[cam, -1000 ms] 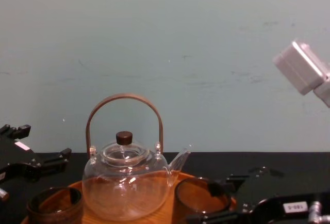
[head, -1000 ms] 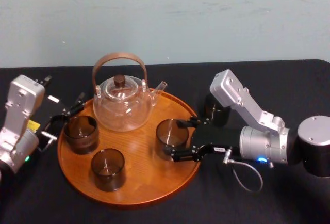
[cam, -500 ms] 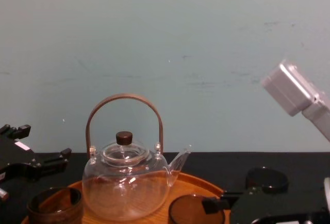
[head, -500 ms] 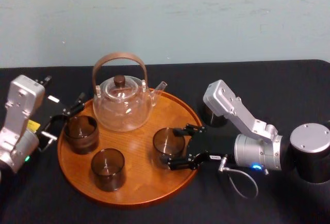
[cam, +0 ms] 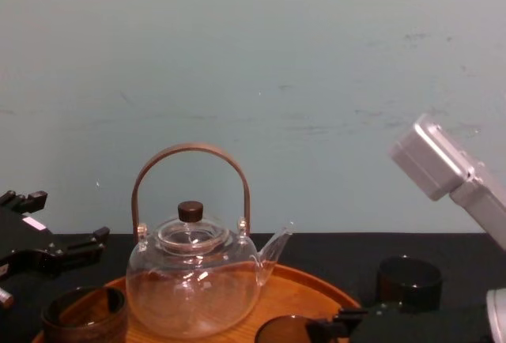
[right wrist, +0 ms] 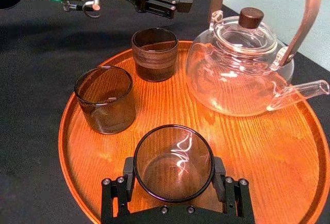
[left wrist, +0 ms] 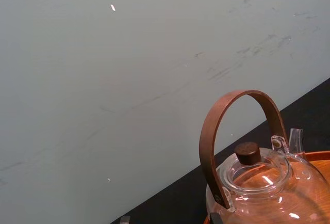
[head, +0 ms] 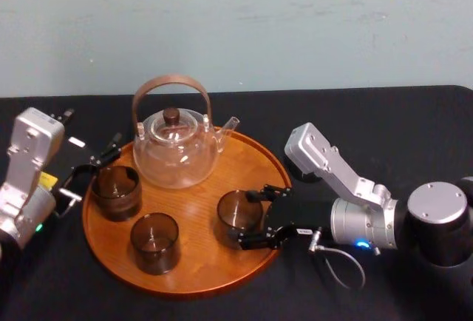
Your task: Pick up the glass from the table and place it on the tray.
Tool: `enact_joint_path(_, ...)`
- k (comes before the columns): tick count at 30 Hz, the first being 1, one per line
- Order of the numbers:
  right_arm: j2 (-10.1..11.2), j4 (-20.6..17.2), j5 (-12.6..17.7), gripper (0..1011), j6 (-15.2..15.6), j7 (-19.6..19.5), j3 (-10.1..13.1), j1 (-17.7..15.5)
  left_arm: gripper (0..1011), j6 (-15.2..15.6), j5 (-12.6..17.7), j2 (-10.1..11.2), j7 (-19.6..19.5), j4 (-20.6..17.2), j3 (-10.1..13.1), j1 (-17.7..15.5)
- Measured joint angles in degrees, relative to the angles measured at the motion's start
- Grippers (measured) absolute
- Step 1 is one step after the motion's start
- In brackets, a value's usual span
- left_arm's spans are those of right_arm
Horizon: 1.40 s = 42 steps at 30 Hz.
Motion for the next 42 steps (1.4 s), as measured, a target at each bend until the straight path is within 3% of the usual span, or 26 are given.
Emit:
enact_joint_path(37,0.0,-0.7,-1.0,898,0.6,0.0,-0.5,-1.1,1001,0.0,0.0,0.0,0.0,0.0,0.0,0.0)
enact_joint_path(42,0.1,-0.7,-1.1,978,0.8,0.0,-0.5,-1.1,1001,0.0,0.0,0.0,0.0,0.0,0.0,0.0)
